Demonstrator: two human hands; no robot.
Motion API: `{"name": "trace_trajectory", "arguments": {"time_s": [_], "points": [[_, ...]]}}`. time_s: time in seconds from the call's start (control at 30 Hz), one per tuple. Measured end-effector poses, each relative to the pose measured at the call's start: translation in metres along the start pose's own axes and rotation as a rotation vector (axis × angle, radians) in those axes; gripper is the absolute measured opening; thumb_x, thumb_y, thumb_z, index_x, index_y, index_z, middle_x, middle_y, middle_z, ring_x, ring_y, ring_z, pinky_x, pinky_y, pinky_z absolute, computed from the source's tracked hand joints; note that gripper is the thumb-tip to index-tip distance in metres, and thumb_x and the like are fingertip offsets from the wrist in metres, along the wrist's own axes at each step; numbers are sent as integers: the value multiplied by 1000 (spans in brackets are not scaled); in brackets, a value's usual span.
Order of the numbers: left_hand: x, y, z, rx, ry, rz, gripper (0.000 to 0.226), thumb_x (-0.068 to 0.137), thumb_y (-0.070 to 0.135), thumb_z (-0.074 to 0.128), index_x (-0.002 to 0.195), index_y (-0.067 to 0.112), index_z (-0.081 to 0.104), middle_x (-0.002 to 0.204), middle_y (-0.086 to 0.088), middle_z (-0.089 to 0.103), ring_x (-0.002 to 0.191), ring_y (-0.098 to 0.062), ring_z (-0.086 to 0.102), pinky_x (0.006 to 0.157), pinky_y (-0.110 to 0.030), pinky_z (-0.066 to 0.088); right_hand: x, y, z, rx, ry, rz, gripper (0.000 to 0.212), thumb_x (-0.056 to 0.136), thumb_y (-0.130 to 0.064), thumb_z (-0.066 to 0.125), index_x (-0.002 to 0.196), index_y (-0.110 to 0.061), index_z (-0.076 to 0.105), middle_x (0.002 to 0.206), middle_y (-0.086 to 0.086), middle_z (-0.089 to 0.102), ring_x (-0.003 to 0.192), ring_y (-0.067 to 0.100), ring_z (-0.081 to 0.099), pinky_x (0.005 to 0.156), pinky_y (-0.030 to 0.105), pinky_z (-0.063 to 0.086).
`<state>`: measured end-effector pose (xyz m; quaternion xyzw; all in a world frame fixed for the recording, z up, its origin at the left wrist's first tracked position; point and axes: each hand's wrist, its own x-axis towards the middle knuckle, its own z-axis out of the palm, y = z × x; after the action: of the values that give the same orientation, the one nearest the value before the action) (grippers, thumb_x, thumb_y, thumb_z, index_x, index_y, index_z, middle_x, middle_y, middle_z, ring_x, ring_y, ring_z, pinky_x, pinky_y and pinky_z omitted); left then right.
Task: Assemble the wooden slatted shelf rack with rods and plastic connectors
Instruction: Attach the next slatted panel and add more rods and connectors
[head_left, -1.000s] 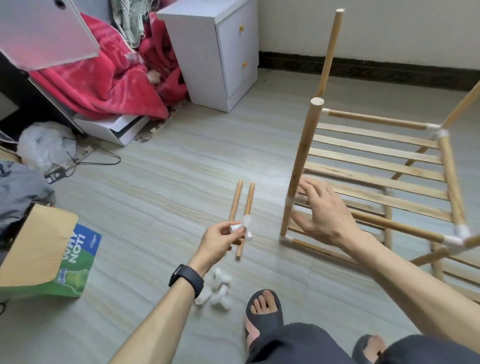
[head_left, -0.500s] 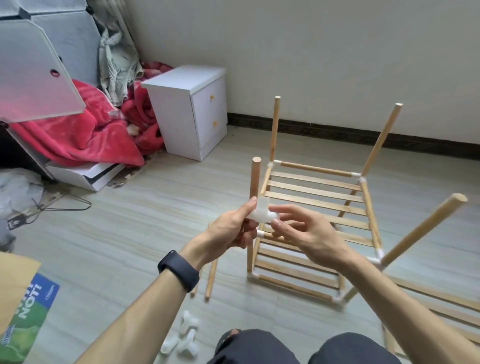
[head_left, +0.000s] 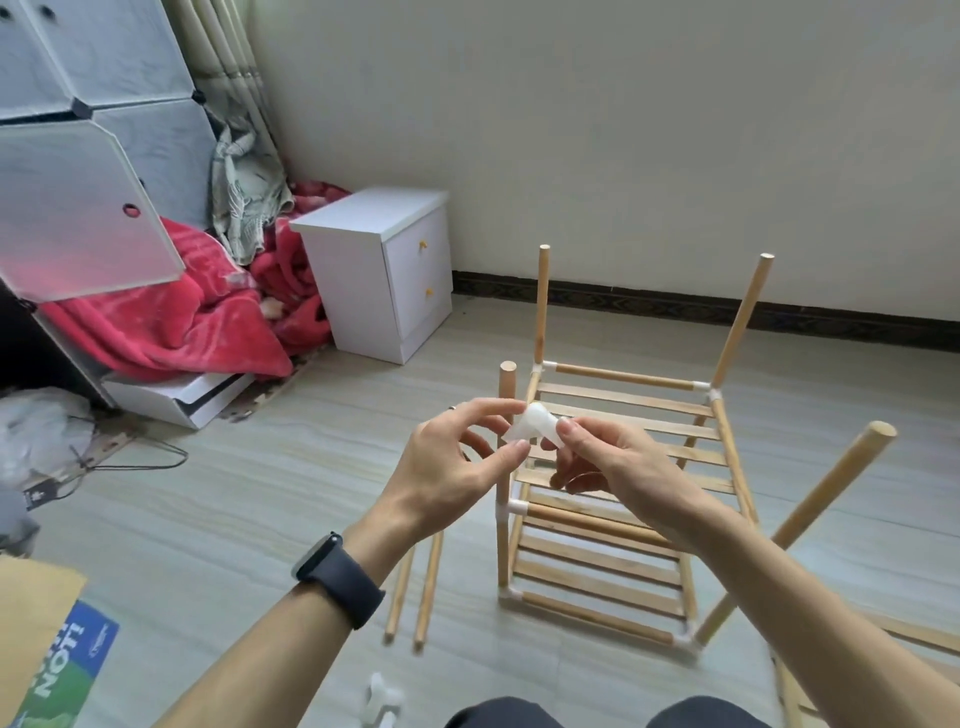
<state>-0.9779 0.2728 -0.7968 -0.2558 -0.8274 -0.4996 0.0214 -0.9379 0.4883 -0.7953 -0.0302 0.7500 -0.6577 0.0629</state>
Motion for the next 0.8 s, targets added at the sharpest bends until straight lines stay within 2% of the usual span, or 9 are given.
{"name": "trace_trajectory", "arguments": {"time_s": [0.07, 0.17, 0.27, 0.37, 0.47, 0.53, 0.63, 0.73, 0.8], "points": [[3, 4, -6, 60, 33, 57, 39, 85, 47, 77, 122, 42, 64, 104, 20, 66, 94, -2, 64, 70, -15, 53, 5, -7, 1, 5, 10, -12, 37, 105, -34, 49, 84, -9, 66, 82, 11, 67, 76, 20, 70, 79, 37, 55], [12, 10, -17, 160, 45, 113, 52, 83, 47, 78, 131, 39, 60, 120, 21, 60, 102, -2, 60, 75, -15, 50, 15, -20, 1, -15, 24, -29, 40, 105, -38, 45, 90, -10, 69, 81, 9, 65, 75, 20, 71, 77, 34, 55], [26, 16, -28, 122, 16, 115, 57, 84, 46, 78, 136, 37, 57, 131, 21, 60, 111, 0, 59, 87, -24, 50, 27, -34, -2, -128, 14, -79, 40, 106, -39, 42, 96, -10, 68, 81, 7, 64, 75, 19, 71, 78, 36, 56], [38, 20, -35, -16, -30, 64, 56, 82, 42, 75, 135, 38, 59, 127, 22, 65, 115, 0, 60, 93, -29, 50, 39, -50, -5, -187, 37, -128, 37, 104, -41, 46, 99, -11, 67, 82, 5, 66, 74, 17, 71, 80, 41, 57], [47, 20, -36, -106, -28, 17, 53, 84, 42, 73, 135, 40, 59, 119, 17, 67, 109, -2, 62, 89, -28, 52, 52, -64, -9, -171, 59, -150, 35, 105, -39, 47, 99, -11, 66, 83, 6, 67, 74, 18, 71, 83, 44, 59], [51, 17, -34, -57, 7, 37, 47, 88, 41, 74, 133, 40, 60, 116, 14, 64, 106, -2, 61, 88, -31, 54, 61, -72, -10, -213, 75, -150, 31, 106, -38, 47, 101, -14, 66, 87, 7, 67, 73, 18, 71, 84, 45, 60], [56, 13, -34, 44, 70, 87, 30, 88, 39, 76, 115, 39, 62, 123, 19, 60, 110, 1, 58, 87, -30, 52, 74, -84, -12, -269, 92, -134, 35, 107, -42, 44, 99, -15, 66, 82, 5, 60, 70, 17, 63, 79, 40, 59], [60, 13, -32, 110, 74, 114, 38, 87, 42, 76, 119, 38, 56, 118, 21, 65, 109, 5, 60, 86, -21, 48, 84, -92, -13, -301, 51, -106, 43, 105, -47, 45, 94, -13, 67, 76, 2, 59, 67, 13, 61, 75, 36, 59], [63, 12, -27, 130, 103, 117, 38, 89, 42, 74, 123, 35, 58, 112, 20, 68, 104, 4, 62, 84, -22, 51, 90, -93, -12, -342, 21, -74, 48, 104, -52, 45, 99, -11, 70, 75, 0, 63, 63, 9, 63, 67, 30, 58]]}}
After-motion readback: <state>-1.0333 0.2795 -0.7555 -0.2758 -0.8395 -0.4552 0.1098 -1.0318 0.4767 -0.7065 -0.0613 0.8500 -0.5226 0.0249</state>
